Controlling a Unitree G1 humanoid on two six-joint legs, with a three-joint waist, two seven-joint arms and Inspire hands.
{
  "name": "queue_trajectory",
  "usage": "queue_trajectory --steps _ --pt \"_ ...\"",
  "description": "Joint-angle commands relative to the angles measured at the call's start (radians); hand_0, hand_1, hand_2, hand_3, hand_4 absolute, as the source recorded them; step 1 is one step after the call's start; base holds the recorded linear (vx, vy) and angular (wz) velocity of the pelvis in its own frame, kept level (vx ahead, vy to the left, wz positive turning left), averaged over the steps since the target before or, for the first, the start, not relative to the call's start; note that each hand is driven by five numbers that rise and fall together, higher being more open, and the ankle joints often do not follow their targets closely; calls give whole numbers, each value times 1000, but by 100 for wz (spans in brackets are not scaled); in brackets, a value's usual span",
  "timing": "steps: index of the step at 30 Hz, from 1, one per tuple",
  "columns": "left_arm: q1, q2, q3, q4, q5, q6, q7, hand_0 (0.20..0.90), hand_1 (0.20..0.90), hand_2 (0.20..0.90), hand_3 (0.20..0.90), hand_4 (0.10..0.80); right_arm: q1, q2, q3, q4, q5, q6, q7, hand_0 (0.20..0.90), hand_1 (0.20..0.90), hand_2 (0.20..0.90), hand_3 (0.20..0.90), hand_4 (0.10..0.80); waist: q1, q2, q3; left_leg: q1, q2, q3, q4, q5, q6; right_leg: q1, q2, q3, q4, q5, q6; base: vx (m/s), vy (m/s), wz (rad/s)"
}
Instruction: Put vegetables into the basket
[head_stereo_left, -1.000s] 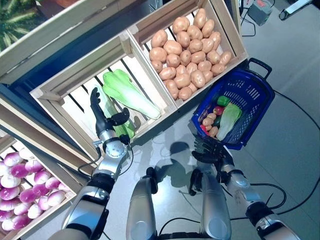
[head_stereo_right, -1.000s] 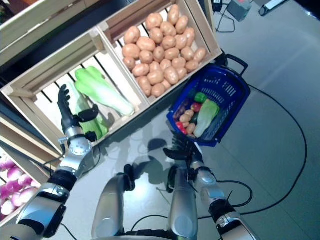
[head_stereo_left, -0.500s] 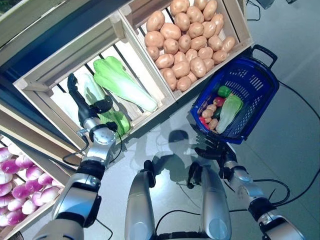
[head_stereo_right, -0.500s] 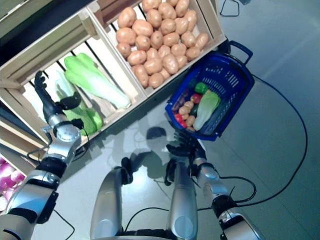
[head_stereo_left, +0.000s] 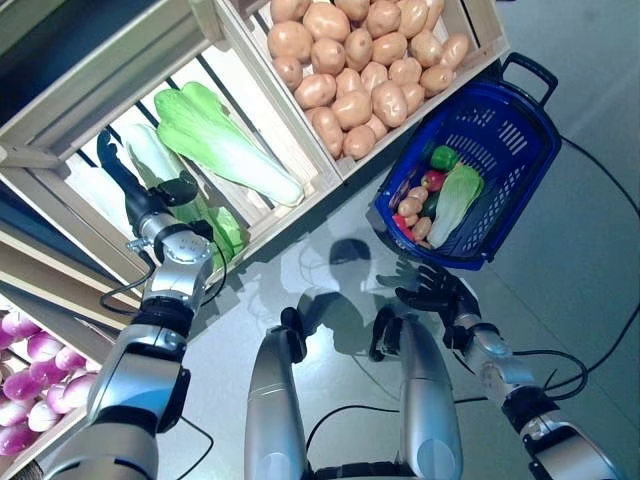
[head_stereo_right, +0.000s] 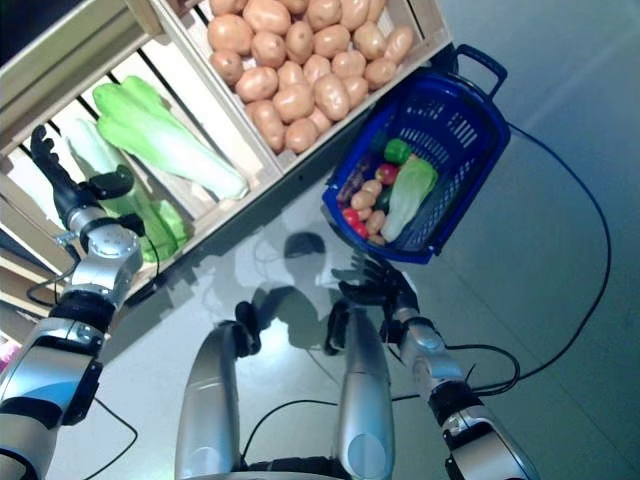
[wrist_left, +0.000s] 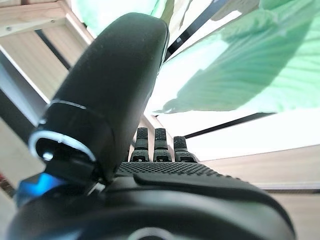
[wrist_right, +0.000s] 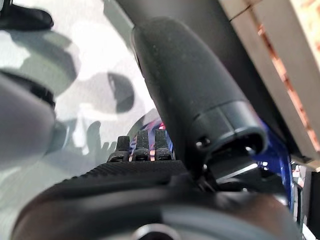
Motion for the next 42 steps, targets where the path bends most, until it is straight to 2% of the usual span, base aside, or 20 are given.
queue_trajectory --steps 1,9,18,25,27,28,29,30,34,42 --pt "-119 141 7 -21 -22 -24 47 900 900 900 900 800 2 -47 -28 -94 45 -38 -39 900 900 900 900 800 -11 9 -4 47 -20 63 40 -174 28 29 -3 47 -75 30 42 1 54 -4" --pt "-224 156 -30 63 -132 14 18 900 900 900 900 800 -25 -66 -34 -100 50 -44 -55 900 900 900 900 800 -32 10 -4 -53 -13 63 78 -182 32 -70 5 68 -57 40 41 -5 52 -3" --pt "-266 162 19 128 -350 -49 -53 900 900 900 900 800 -26 -89 -43 -161 54 -41 -74 900 900 900 900 800 -51 3 -4 -123 -3 70 101 -180 31 -142 8 76 -48 52 37 -2 28 -4" --pt "-344 198 -2 195 -492 7 -95 900 900 900 900 800 -31 -122 -61 -199 59 -45 -77 900 900 900 900 800 -65 2 -4 -197 10 81 139 -179 35 -212 3 69 -21 56 33 -23 36 -2" --pt "-362 202 -9 216 -526 1 -149 900 900 900 900 800 -34 -125 -65 -204 61 -57 -82 900 900 900 900 800 -68 1 -4 -215 10 81 150 -181 38 -230 2 70 -11 55 31 -33 11 -9" --pt "-369 204 -17 215 -533 -20 -182 855 855 855 855 770 -35 -129 -67 -208 62 -63 -88 900 900 900 900 800 -69 2 -4 -224 11 82 155 -181 39 -238 2 70 -7 55 29 -34 8 -9" --pt "-372 206 -26 208 -538 -48 -203 491 491 491 491 527 -37 -130 -69 -210 63 -67 -92 900 900 900 900 800 -69 4 -4 -230 11 81 160 -183 39 -245 2 71 -2 54 29 -24 8 -5" --pt "-369 207 -26 194 -544 -58 -212 300 300 300 300 400 -34 -132 -70 -211 62 -71 -94 900 900 900 900 800 -68 4 -4 -228 10 82 155 -182 40 -242 2 70 -6 54 29 0 0 0" --pt "-339 207 -24 129 -533 -43 -186 300 300 300 300 400 -20 -137 -81 -232 55 -73 -96 900 900 900 900 800 -66 7 -4 -215 11 87 143 -180 44 -231 7 71 -17 55 26 -9 2 2" --pt "-333 236 -9 143 -547 -52 -212 300 300 300 300 400 -4 -132 -77 -235 55 -93 -69 900 900 900 900 800 -71 9 -4 -111 17 110 83 -168 43 -132 20 71 -73 56 19 -4 -4 -1"
